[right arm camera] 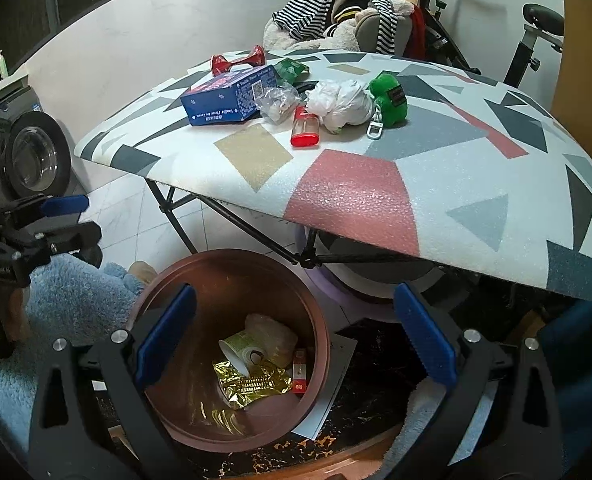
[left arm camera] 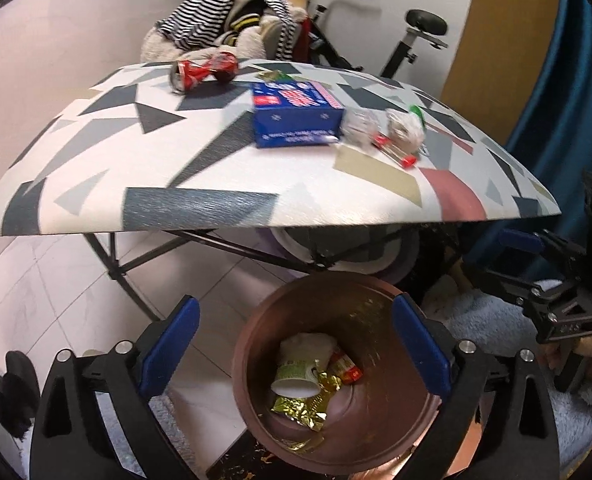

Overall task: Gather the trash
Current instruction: 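Lower the yogurt cup into the bin and open the left tool, then raise the right tool to the table and grasp the green toy keychain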

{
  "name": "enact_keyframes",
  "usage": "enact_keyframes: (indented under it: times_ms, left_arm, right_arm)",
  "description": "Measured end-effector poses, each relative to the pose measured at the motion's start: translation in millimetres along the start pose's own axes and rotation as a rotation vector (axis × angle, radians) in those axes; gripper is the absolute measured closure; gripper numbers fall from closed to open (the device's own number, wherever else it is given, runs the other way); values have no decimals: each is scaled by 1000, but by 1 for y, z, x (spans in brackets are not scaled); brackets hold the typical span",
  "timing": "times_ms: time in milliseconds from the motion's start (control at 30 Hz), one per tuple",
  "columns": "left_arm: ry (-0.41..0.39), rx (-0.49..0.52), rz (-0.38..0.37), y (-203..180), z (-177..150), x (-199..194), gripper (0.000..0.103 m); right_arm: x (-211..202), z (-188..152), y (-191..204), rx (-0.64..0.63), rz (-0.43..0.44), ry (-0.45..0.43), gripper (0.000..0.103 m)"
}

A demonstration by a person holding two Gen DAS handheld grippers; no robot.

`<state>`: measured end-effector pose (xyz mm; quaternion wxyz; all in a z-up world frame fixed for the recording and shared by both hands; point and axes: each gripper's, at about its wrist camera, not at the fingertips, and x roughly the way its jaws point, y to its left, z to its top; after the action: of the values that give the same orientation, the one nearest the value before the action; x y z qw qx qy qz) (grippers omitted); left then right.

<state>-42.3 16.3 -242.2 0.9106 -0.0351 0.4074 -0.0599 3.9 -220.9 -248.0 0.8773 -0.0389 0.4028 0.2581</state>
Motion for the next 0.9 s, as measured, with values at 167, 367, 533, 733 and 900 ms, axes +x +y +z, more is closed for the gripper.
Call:
enact_keyframes:
  times_ms: [167,367,533,733,900]
  left_arm:
    - [4,-45,65,12,4,0,6]
    - [-44,-98,69,28,18,-9,6]
    - [-80,-86,71,39,46,-18,6]
    - [-89,-158,84,62,74,-20,6]
    - [-101,-195,89,72,81,-16,6]
  right_arm:
    - [-10,8,-12,49,14,-40,6]
    - [-17,27,-36,114,33,-62,6]
    - [-17,64,-67,134,11,-80,6]
    - [-1,109,-94,146,-108,-92,6]
    - [32,140,-113,172,-43,-51,31]
